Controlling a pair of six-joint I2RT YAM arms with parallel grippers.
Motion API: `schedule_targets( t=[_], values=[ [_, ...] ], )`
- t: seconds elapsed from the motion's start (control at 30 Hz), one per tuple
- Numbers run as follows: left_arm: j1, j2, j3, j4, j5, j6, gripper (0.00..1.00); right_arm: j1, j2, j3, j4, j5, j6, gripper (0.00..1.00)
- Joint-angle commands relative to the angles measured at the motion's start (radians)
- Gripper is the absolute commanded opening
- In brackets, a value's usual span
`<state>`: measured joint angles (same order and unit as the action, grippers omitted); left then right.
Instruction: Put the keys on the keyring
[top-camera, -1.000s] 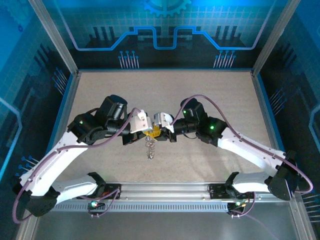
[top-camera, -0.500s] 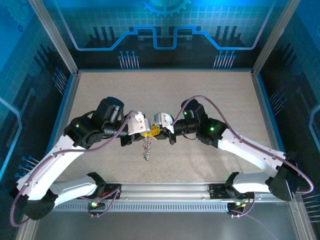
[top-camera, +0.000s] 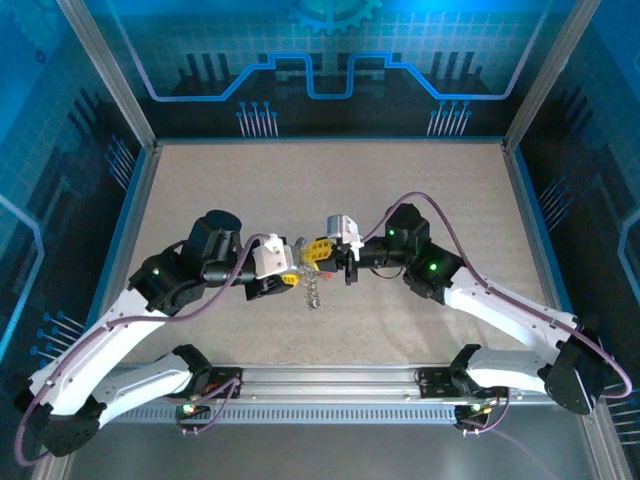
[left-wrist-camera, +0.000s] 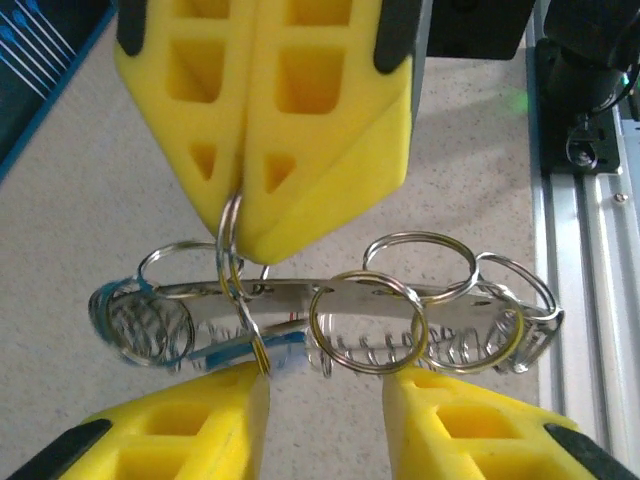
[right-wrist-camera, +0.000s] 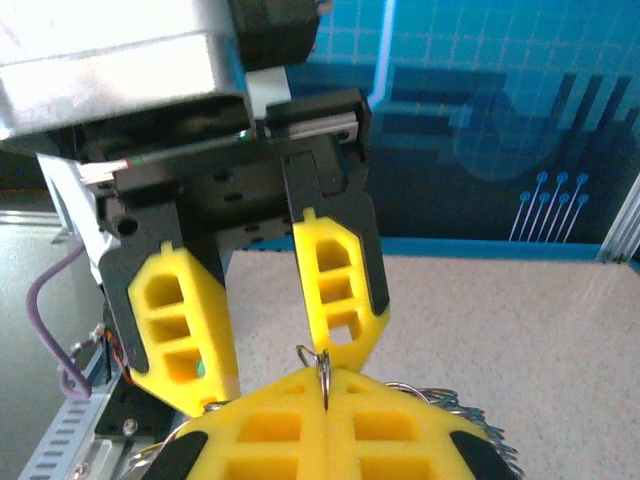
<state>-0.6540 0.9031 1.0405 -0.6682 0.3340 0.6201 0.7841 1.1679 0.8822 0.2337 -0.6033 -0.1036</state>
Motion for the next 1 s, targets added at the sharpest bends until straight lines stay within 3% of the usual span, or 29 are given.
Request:
schedule_targets(
  t=[0.0, 0.2, 0.47, 0.97],
  values=[
    [-0.004, -0.043, -0.032, 0.141, -0.006, -0.028, 0.39, -0.008, -0.023, -0.028, 0.101, -0.015, 0.037, 0.0],
    [-0.004, -0.077, -0.04, 0.19, -0.08, -0.011, 0.36, -0.006, -0.029, -0.037, 0.102, -0.009, 0.026, 0.0],
    [-0.004, -0.083, -0.058, 0.221, -0.055, -0.008, 0.28, -0.006, -0.05, -0.05, 0.101, 0.014, 0.033, 0.0],
    [-0.004, -0.073, -0.091, 0.23, -0.045, -0.076, 0.39, -0.006, -0.044, -0.045, 0.104, 0.065, 0.062, 0.0]
  ],
)
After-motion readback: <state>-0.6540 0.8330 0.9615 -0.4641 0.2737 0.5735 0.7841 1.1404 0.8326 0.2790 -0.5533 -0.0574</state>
